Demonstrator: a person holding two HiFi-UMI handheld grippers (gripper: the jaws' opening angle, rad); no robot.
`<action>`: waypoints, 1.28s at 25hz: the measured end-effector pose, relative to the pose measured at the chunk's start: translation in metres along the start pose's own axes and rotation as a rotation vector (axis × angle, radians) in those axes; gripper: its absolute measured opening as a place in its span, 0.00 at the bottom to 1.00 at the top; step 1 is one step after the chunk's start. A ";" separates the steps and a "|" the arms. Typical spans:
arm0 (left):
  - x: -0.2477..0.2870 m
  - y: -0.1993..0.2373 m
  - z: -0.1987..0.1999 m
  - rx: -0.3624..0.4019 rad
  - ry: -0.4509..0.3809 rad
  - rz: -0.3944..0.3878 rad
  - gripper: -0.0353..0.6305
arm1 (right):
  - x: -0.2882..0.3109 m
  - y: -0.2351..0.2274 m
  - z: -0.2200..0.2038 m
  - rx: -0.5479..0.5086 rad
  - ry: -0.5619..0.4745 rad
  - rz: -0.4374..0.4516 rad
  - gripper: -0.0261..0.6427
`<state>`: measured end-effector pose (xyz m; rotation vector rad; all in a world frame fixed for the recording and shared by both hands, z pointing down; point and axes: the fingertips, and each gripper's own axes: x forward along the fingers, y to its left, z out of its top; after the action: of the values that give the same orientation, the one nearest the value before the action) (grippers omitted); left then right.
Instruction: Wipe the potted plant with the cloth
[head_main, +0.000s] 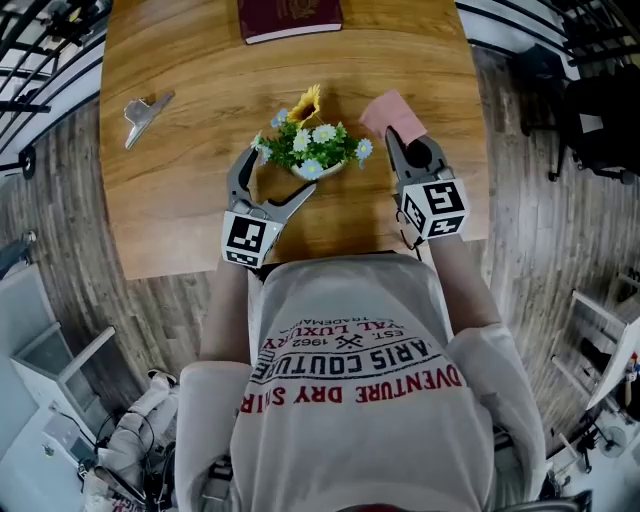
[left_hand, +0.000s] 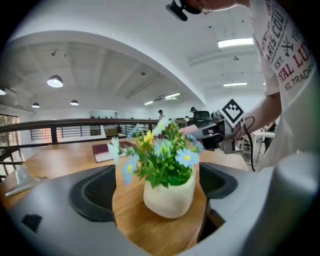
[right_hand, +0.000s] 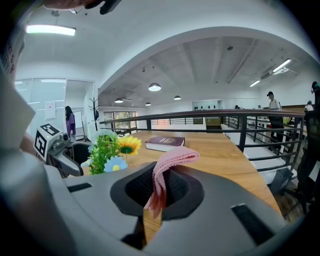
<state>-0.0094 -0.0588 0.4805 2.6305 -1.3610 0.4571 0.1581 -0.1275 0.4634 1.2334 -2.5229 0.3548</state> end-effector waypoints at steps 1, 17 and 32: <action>-0.007 0.005 0.012 -0.005 -0.025 0.035 0.87 | -0.002 0.001 0.007 -0.009 -0.017 -0.005 0.09; -0.076 0.039 0.143 0.080 -0.226 0.325 0.09 | -0.037 0.039 0.103 -0.134 -0.237 0.003 0.09; -0.076 0.029 0.149 0.010 -0.147 0.267 0.08 | -0.056 0.065 0.107 -0.224 -0.248 0.090 0.09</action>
<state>-0.0448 -0.0563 0.3141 2.5428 -1.7713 0.3058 0.1206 -0.0863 0.3378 1.1403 -2.7405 -0.0662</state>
